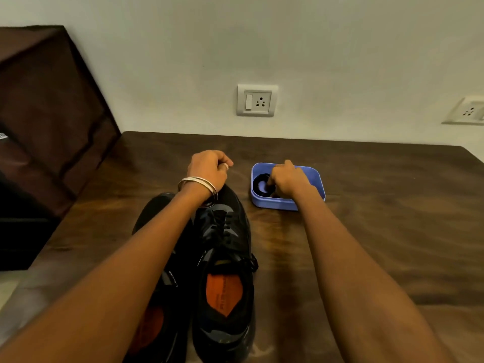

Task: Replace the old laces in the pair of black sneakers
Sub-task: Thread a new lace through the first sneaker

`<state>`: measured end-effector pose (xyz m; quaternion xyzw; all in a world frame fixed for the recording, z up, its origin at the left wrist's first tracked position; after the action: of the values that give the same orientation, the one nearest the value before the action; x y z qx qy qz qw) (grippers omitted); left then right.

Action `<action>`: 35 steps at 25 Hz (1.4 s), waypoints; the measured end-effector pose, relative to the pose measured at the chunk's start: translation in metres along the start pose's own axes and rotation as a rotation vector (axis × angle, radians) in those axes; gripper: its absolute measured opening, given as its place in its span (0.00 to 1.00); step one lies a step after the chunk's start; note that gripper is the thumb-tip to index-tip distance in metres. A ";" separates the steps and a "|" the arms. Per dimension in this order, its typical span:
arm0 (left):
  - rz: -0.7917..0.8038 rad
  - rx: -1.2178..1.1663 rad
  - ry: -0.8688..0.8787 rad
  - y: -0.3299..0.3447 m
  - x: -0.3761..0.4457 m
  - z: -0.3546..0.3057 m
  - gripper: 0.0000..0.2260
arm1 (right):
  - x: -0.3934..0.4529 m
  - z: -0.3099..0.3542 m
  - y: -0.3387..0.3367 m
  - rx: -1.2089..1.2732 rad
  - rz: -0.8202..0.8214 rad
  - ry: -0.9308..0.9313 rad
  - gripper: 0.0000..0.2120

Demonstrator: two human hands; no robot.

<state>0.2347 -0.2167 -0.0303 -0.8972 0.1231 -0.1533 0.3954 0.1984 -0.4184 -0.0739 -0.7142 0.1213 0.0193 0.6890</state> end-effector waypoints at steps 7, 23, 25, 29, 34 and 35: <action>-0.112 -0.173 -0.063 -0.019 -0.025 -0.005 0.10 | -0.025 0.001 -0.031 0.338 -0.257 0.023 0.11; -0.144 -0.456 -0.103 -0.112 -0.148 -0.012 0.13 | -0.220 0.139 -0.142 1.686 -0.187 -0.145 0.08; -0.075 -0.576 -0.082 -0.108 -0.154 0.005 0.12 | -0.220 0.149 -0.130 1.745 -0.161 -0.108 0.09; 0.019 -0.735 -0.055 -0.090 -0.155 0.025 0.18 | -0.192 0.171 -0.100 1.810 -0.202 -0.075 0.11; -0.217 -0.800 -0.177 -0.095 -0.146 0.048 0.08 | -0.162 0.161 -0.059 1.724 -0.594 0.217 0.09; -0.252 -0.800 -0.189 -0.101 -0.143 0.053 0.09 | -0.160 0.155 -0.056 1.690 -0.625 0.254 0.09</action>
<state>0.1326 -0.0658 -0.0139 -0.9980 0.0256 -0.0575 0.0041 0.0762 -0.2406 0.0046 0.0319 -0.0292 -0.3428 0.9384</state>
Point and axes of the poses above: each hand's wrist, its own x-axis towards the middle knuckle, its own y-axis out of the palm, z = x × y, the point moved 3 cm from there along x, towards the middle knuckle, and after that the axes turned 1 degree about -x, right-handed, at the moved point
